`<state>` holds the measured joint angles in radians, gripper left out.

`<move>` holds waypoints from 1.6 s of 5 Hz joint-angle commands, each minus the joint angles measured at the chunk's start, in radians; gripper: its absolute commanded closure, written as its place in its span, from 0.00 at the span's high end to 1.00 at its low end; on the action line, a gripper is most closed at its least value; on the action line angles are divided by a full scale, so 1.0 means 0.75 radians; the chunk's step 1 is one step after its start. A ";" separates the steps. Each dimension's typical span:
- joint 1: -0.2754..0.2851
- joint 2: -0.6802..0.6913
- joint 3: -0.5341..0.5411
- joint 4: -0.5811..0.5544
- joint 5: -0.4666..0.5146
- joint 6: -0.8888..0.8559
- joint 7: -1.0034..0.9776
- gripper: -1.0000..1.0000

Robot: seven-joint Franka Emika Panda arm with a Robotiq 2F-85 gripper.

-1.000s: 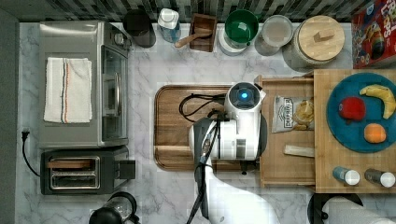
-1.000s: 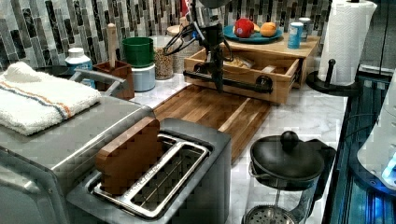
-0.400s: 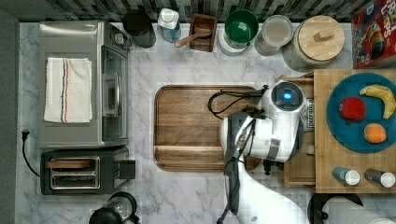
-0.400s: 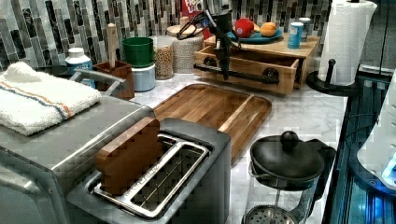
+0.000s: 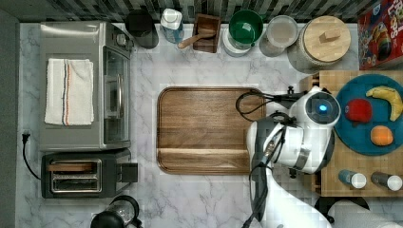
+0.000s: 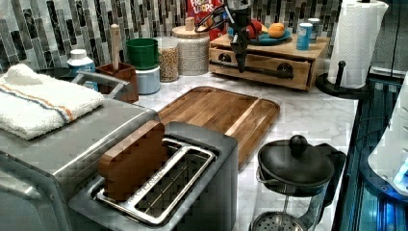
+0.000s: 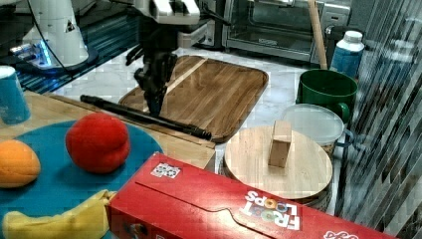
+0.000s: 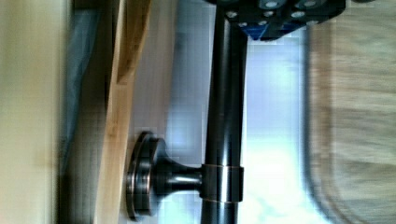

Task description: Close the drawer.

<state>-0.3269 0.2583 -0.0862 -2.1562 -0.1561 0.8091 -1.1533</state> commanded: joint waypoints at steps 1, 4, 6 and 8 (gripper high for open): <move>-0.178 0.105 -0.125 0.301 -0.018 0.175 -0.271 0.00; -0.155 0.080 -0.136 0.303 -0.051 0.109 -0.206 0.00; -0.155 0.080 -0.135 0.303 -0.051 0.109 -0.205 0.00; -0.155 0.080 -0.136 0.303 -0.051 0.109 -0.205 0.00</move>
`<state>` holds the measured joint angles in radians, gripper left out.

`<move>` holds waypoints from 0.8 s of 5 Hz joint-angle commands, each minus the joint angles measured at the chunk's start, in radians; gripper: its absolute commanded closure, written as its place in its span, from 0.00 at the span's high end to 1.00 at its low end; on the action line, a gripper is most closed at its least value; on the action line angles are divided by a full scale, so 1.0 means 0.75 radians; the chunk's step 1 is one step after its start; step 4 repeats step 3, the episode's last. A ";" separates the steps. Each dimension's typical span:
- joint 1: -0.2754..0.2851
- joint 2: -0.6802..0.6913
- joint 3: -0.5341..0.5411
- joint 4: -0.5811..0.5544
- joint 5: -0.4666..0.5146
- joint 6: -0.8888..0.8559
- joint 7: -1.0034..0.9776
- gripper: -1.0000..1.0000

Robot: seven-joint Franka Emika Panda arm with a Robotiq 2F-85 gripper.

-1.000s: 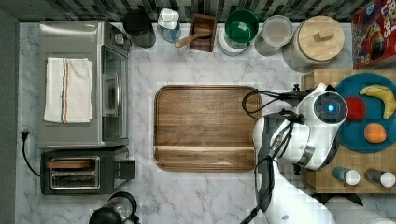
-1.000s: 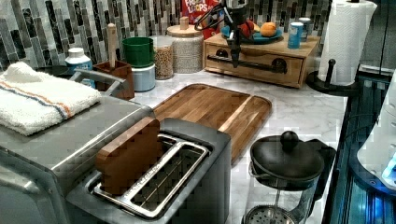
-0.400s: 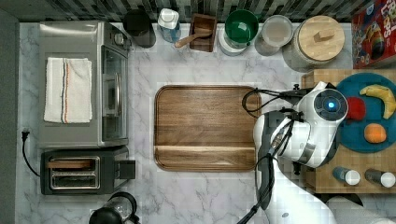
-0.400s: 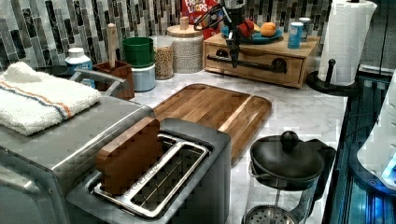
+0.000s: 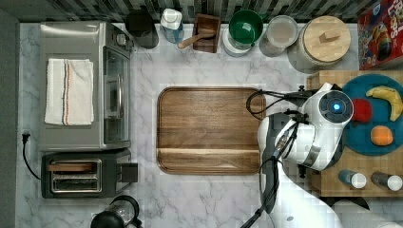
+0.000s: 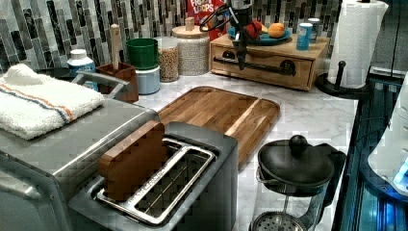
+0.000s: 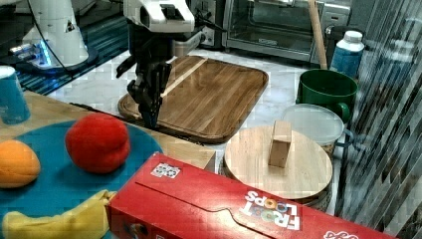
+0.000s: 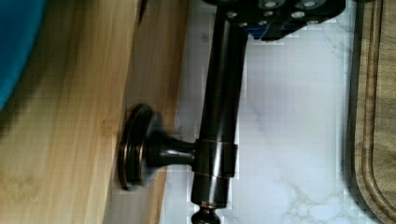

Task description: Close the drawer.

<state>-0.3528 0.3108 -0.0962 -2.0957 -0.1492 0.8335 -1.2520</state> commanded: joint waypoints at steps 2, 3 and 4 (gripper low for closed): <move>-0.126 0.010 -0.116 0.222 -0.063 0.076 -0.072 0.00; -0.096 0.012 -0.149 0.222 -0.047 0.078 -0.082 0.00; -0.096 0.012 -0.149 0.222 -0.047 0.078 -0.082 0.00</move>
